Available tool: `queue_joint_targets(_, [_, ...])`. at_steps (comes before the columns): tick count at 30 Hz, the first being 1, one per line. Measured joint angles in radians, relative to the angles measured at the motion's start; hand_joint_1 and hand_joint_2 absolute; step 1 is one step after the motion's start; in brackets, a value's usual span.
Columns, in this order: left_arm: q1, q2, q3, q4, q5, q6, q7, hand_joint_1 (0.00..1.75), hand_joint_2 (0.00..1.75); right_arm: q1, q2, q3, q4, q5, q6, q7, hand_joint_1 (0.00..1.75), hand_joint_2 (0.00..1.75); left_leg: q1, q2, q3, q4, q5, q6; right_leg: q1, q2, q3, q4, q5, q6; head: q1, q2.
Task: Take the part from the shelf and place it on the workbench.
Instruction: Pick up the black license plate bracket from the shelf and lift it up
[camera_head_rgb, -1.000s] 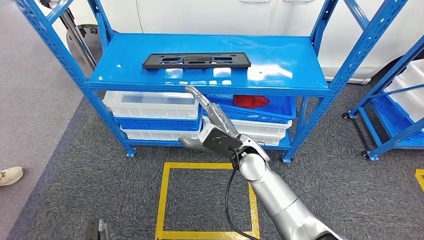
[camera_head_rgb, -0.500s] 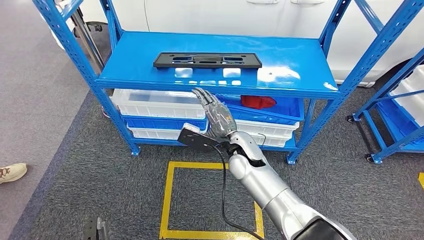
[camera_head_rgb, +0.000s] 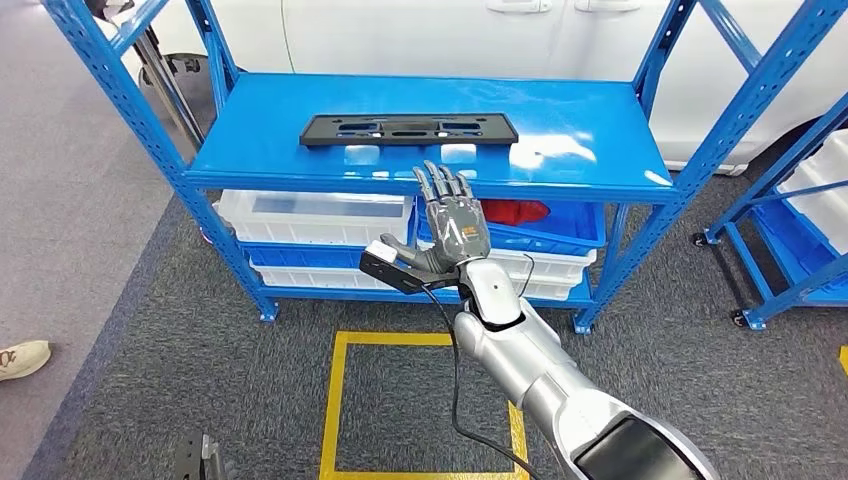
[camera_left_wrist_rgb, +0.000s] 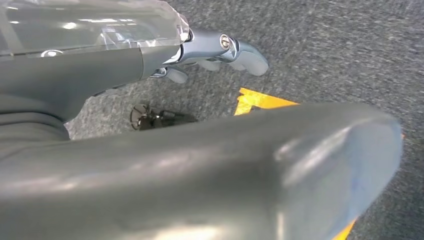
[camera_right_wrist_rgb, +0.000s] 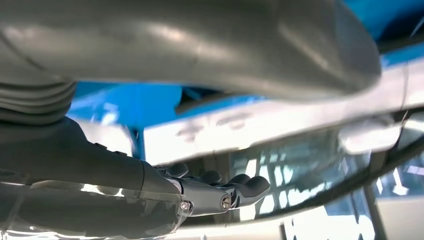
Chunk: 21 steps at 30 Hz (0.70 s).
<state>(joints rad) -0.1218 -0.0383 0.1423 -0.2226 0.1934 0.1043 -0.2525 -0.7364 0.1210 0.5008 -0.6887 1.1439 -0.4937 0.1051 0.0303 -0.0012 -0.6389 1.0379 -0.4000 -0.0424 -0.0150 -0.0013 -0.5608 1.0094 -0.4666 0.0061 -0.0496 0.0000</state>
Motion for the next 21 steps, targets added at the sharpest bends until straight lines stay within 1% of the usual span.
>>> queue_joint_targets(1, [0.000,0.000,0.001,0.000,-0.002,-0.001,0.000,0.00,0.00,-0.004,0.003,-0.010,0.011,0.027,-0.017,0.011,0.00,0.00,-0.002,0.000,0.006,-0.012,-0.007,0.010,0.002,0.001,0.000,0.002,-0.002,0.007,0.000,0.000])
queue_joint_targets(3, [0.001,0.000,0.004,0.001,-0.006,-0.002,-0.002,0.00,0.00,-0.012,0.009,-0.039,0.041,0.073,-0.050,0.026,0.00,0.00,-0.004,-0.002,0.008,-0.014,-0.013,0.032,0.002,0.001,0.001,0.003,-0.004,0.019,0.000,0.000])
queue_joint_targets(4, [0.001,0.000,0.006,0.001,-0.008,-0.002,-0.003,0.00,0.00,-0.015,0.014,-0.058,0.056,0.085,-0.065,0.026,0.00,0.44,-0.004,-0.003,0.012,-0.016,-0.015,0.039,0.001,0.001,-0.001,0.014,-0.007,0.023,0.000,0.000])
queue_joint_targets(5, [0.001,0.000,0.009,0.001,-0.010,-0.002,-0.004,0.00,0.00,-0.020,0.020,-0.081,0.072,0.091,-0.080,0.022,0.00,0.87,-0.005,-0.005,0.018,-0.018,-0.017,0.046,-0.001,0.001,-0.013,0.039,-0.017,0.026,0.000,0.000])
queue_joint_targets(6, [0.000,0.000,0.012,0.001,-0.012,-0.003,-0.005,0.00,0.00,-0.026,0.025,-0.105,0.089,0.090,-0.092,0.013,0.00,1.31,-0.006,-0.005,0.024,-0.019,-0.020,0.053,-0.002,0.001,-0.037,0.085,-0.034,0.027,0.000,0.000])
queue_joint_targets(7, [0.000,0.001,0.015,0.001,-0.014,-0.003,-0.006,0.00,0.00,-0.031,0.031,-0.130,0.107,0.083,-0.101,0.000,0.00,1.75,-0.008,-0.005,0.028,-0.020,-0.024,0.058,-0.001,0.001,-0.073,0.148,-0.058,0.027,0.000,0.000])
queue_joint_targets(8, [0.000,0.001,0.018,0.001,-0.016,-0.004,-0.006,0.00,0.00,-0.034,0.036,-0.154,0.125,0.073,-0.107,-0.015,0.00,1.75,-0.011,-0.006,0.033,-0.020,-0.029,0.063,0.000,0.001,-0.116,0.216,-0.081,0.027,0.000,0.000])
queue_joint_targets(9, [0.001,0.001,0.019,0.001,-0.018,-0.004,-0.006,0.00,0.00,-0.035,0.040,-0.180,0.143,0.059,-0.109,-0.032,0.00,1.75,-0.015,-0.007,0.038,-0.020,-0.034,0.066,0.002,0.001,-0.155,0.268,-0.093,0.025,0.000,0.000])
queue_joint_targets(10, [0.001,0.000,0.020,0.001,-0.019,-0.005,-0.006,0.00,0.00,-0.035,0.043,-0.204,0.159,0.045,-0.112,-0.050,0.00,1.75,-0.018,-0.008,0.044,-0.020,-0.039,0.068,0.003,0.001,-0.181,0.290,-0.088,0.022,0.000,0.000])
queue_joint_targets(11, [0.002,0.000,0.021,0.002,-0.022,-0.006,-0.006,0.00,0.00,-0.035,0.047,-0.227,0.173,0.030,-0.114,-0.069,0.00,1.75,-0.022,-0.010,0.051,-0.019,-0.045,0.070,0.006,0.001,-0.189,0.275,-0.063,0.016,0.000,0.000])
queue_joint_targets(12, [0.002,0.000,0.021,0.002,-0.025,-0.007,-0.006,0.00,0.00,-0.037,0.051,-0.248,0.186,0.014,-0.117,-0.089,0.00,1.75,-0.027,-0.011,0.061,-0.020,-0.052,0.071,0.010,0.001,-0.178,0.223,-0.019,0.006,0.000,0.000])
queue_joint_targets(13, [0.002,-0.001,0.022,0.002,-0.028,-0.007,-0.006,0.00,0.00,-0.039,0.054,-0.266,0.196,0.000,-0.120,-0.108,0.00,1.75,-0.029,-0.012,0.071,-0.020,-0.059,0.071,0.016,0.001,-0.157,0.152,0.030,-0.007,0.000,0.000])
queue_joint_targets(14, [0.001,-0.002,0.022,0.003,-0.032,-0.007,-0.006,0.00,0.00,-0.043,0.057,-0.283,0.207,-0.013,-0.124,-0.126,0.00,1.75,-0.032,-0.012,0.080,-0.022,-0.065,0.070,0.022,0.001,-0.135,0.089,0.064,-0.019,0.000,0.000])
queue_joint_targets(15, [-0.001,-0.003,0.023,0.003,-0.036,-0.008,-0.005,0.00,0.00,-0.047,0.060,-0.298,0.216,-0.022,-0.130,-0.141,0.00,1.75,-0.033,-0.012,0.085,-0.024,-0.070,0.067,0.027,0.001,-0.117,0.040,0.083,-0.028,0.000,0.000])
queue_joint_targets(16, [-0.002,-0.005,0.024,0.004,-0.040,-0.008,-0.005,0.00,0.00,-0.049,0.062,-0.308,0.224,-0.023,-0.137,-0.150,0.00,1.75,-0.033,-0.012,0.090,-0.026,-0.073,0.063,0.032,0.001,-0.107,0.013,0.088,-0.034,0.000,0.000])
queue_joint_targets(17, [-0.003,-0.006,0.024,0.005,-0.044,-0.009,-0.004,0.00,0.00,-0.051,0.063,-0.316,0.231,-0.017,-0.146,-0.153,0.00,1.75,-0.033,-0.011,0.094,-0.027,-0.073,0.057,0.034,0.002,-0.101,0.003,0.081,-0.037,0.000,0.000])
queue_joint_targets(19, [-0.004,-0.007,0.025,0.005,-0.048,-0.009,-0.004,0.00,0.00,-0.054,0.066,-0.321,0.240,0.006,-0.157,-0.148,0.00,1.75,-0.032,-0.009,0.101,-0.017,-0.073,0.047,0.031,0.003,-0.079,-0.016,0.083,-0.041,0.001,0.000])
queue_joint_targets(20, [-0.005,-0.007,0.025,0.005,-0.050,-0.010,-0.004,0.00,0.00,-0.056,0.068,-0.321,0.244,0.020,-0.161,-0.142,0.00,1.75,-0.032,-0.007,0.093,0.005,-0.078,0.044,0.027,0.004,-0.066,-0.023,0.081,-0.043,0.001,0.000])
queue_joint_targets(21, [-0.007,-0.007,0.025,0.005,-0.051,-0.010,-0.005,0.00,0.00,-0.058,0.070,-0.321,0.248,0.033,-0.164,-0.136,0.00,1.75,-0.030,-0.007,0.073,0.044,-0.090,0.041,0.022,0.004,-0.054,-0.029,0.079,-0.043,0.000,0.000])
